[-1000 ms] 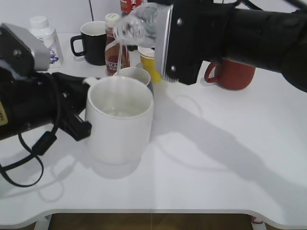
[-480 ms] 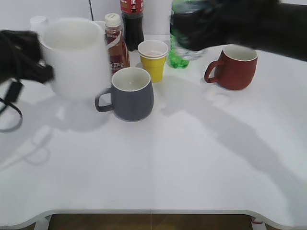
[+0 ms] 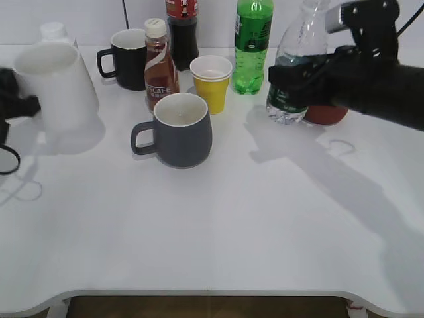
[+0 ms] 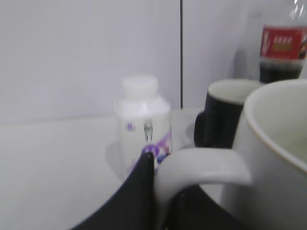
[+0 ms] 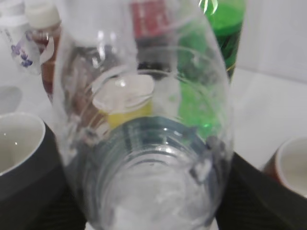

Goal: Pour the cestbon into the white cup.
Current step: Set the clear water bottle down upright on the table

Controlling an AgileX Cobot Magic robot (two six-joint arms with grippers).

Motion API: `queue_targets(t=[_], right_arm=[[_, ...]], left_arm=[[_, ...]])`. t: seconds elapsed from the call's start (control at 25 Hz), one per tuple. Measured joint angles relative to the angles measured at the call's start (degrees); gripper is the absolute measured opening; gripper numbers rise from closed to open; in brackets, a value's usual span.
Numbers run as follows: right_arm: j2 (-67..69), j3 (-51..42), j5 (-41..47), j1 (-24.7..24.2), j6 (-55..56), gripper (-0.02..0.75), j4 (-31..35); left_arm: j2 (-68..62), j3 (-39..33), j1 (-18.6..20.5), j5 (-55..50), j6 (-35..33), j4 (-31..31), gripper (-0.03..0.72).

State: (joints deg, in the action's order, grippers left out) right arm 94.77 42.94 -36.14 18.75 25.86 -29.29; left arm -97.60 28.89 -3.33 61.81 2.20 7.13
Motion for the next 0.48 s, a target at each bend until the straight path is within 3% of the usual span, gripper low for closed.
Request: queue_targets(t=[0.28, 0.48], right_arm=[[6.53, -0.05, -4.26, 0.00, -4.52, 0.491, 0.24], [9.62, -0.05, -4.81, 0.00, -9.68, 0.491, 0.74]], left_arm=[[-12.32, 0.48, 0.00, 3.21, -0.05, 1.91, 0.030], [-14.36, 0.69, 0.00, 6.19, 0.24, 1.97, 0.029]])
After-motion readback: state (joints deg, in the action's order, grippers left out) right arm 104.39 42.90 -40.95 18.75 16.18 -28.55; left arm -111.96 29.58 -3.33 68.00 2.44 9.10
